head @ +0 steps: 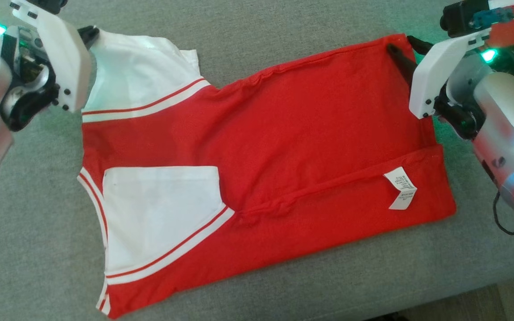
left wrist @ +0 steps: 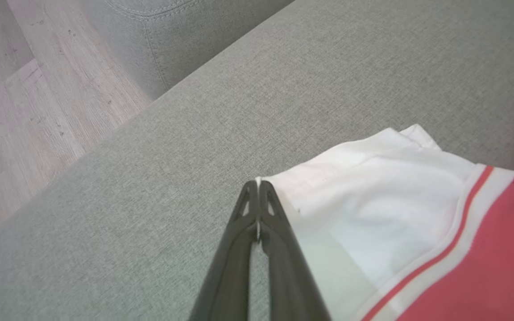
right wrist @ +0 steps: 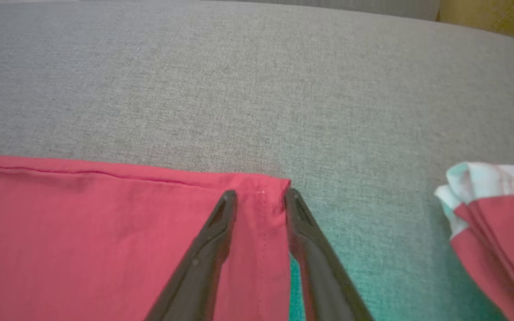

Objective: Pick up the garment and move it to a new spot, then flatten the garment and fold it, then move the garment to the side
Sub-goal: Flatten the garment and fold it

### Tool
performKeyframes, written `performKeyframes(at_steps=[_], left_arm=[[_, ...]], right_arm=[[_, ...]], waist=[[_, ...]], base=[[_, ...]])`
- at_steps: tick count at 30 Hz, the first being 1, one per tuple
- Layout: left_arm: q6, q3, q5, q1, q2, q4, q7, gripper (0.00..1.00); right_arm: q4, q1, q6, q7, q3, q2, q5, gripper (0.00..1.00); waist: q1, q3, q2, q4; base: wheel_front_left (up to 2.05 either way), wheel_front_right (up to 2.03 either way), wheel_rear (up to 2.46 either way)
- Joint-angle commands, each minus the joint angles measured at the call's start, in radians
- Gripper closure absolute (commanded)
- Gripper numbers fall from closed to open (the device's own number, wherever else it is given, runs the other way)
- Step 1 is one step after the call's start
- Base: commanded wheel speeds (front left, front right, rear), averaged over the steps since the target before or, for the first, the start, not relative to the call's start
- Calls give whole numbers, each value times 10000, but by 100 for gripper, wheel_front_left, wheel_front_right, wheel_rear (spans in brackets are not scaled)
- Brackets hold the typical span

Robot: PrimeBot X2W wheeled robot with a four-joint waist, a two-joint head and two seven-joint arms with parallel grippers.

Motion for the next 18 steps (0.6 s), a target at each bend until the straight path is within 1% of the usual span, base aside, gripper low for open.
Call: performKeyframes(at_steps=[1, 6, 8, 11, 12, 13, 18], left_arm=[[18, 287, -133, -643, 365, -92, -104, 100], [18, 37, -277, -748, 323, -10, -266, 100], [18, -59, -330, -790, 306, 24, -326, 100], [18, -205, -413, -840, 279, 78, -423, 100], [18, -252, -444, -852, 270, 98, -455, 100], [18, -301, -477, -862, 258, 119, -485, 100], [18, -538, -561, -901, 206, 216, -809, 100]], right_arm=[[2, -187, -9, -226, 89, 12, 23, 52], [367, -319, -9, -518, 291, 109, 75, 67], [510, -373, -9, -618, 377, 141, 78, 71], [703, -437, -9, -742, 500, 181, 102, 81], [749, -452, -9, -769, 536, 198, 127, 86], [786, -461, -9, -796, 571, 209, 156, 100], [916, -537, -9, -1059, 778, 195, 211, 100]], waist=[[0, -25, 0, 34], [0, -52, 0, 119], [0, -61, 0, 152], [0, -83, 0, 191], [0, -92, 0, 201], [0, -104, 0, 212], [0, -207, 0, 272]], base=[[0, 0, 0], [0, 0, 0], [0, 0, 0], [0, 0, 0], [0, 0, 0], [0, 0, 0], [0, 0, 0]])
